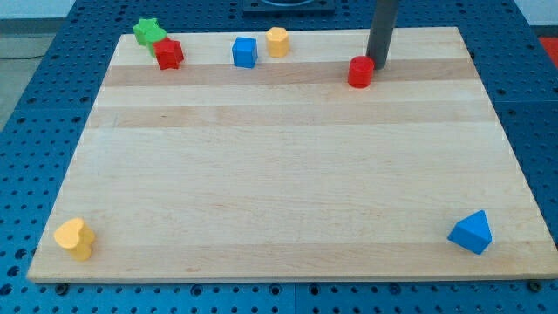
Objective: Place the red circle at the bottom right of the red star
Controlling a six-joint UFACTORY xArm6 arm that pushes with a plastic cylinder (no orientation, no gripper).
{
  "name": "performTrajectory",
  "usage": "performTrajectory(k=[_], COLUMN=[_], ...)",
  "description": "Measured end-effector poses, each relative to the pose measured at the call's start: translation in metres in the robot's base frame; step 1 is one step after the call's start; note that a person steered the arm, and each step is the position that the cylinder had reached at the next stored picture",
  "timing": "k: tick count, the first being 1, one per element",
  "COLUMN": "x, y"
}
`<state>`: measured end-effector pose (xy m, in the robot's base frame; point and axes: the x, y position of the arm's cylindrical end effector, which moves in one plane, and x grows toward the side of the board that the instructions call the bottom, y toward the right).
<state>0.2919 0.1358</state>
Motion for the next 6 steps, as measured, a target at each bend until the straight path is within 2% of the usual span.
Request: performTrajectory(k=[1,2,4,6], x=[0.024,0.047,0.083,0.073], y=[-0.006,-0.044,-0.153,-0.259])
